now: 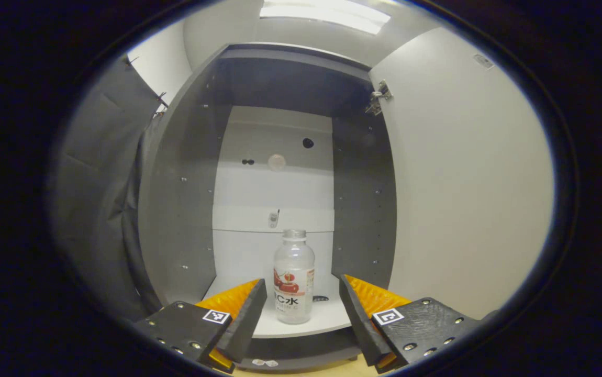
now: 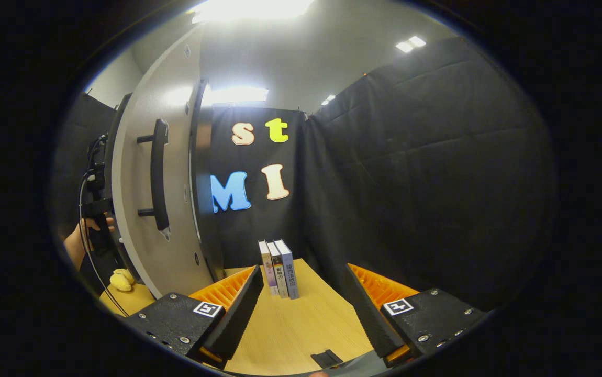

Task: Open the cabinet door with the right hand, grasp the bottle in the cabinet with the left hand and place it on the coaster, then close the cabinet door with the right hand.

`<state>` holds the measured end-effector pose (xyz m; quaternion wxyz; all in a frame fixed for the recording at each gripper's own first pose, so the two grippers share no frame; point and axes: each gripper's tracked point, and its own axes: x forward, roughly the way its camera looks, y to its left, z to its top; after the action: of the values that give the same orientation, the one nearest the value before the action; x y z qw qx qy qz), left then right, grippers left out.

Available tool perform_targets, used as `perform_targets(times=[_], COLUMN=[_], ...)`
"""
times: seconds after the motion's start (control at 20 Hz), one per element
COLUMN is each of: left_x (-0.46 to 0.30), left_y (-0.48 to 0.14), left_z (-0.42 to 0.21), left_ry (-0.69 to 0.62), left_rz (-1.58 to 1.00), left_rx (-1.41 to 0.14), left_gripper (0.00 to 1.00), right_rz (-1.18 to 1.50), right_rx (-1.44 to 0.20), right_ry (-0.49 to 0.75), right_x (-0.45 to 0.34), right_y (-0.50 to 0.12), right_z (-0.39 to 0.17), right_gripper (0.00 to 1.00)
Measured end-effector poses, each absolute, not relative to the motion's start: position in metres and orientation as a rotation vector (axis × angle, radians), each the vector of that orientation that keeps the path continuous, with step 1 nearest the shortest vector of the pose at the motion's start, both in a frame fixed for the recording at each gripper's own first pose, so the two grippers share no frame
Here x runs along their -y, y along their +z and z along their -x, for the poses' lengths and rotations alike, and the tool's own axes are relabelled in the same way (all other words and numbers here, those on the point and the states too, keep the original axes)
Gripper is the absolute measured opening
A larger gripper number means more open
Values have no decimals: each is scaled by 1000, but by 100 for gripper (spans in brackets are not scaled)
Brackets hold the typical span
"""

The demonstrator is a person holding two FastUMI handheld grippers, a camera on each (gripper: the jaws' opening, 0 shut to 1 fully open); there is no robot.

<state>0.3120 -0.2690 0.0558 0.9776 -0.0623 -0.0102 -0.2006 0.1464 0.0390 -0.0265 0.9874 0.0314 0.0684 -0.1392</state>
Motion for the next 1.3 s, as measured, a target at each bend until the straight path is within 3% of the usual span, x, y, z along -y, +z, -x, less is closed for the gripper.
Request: perform_targets(times=[0.65, 0.8, 0.85, 0.9, 0.95, 1.2, 1.3], left_x=[291, 296, 296, 296, 295, 279, 268], left_y=[4, -4, -6, -3, -3, 24, 34], left_z=[-396, -399, -399, -398, -397, -375, -361], left_ry=[-434, -461, -469, -479, -482, -470, -456], left_rz=[115, 86, 83, 76, 74, 79, 61], left_rx=[-87, -118, -115, -116, -117, -57, -30], left_gripper=[83, 84, 72, 79, 75, 78, 71], right_rz=[-47, 0, 8, 10, 9, -30, -35], right_rx=[-193, -191, -186, -181, -179, -166, -159], right_ry=[-381, -381, -374, -368, -365, -329, -310], right_x=[-45, -51, -55, -57, -58, -61, -61], right_y=[-45, -42, -41, -38, -39, -38, -35], right_z=[-153, -154, -157, -157, -159, -164, -164], right_gripper=[95, 95, 95, 95, 95, 95, 95])
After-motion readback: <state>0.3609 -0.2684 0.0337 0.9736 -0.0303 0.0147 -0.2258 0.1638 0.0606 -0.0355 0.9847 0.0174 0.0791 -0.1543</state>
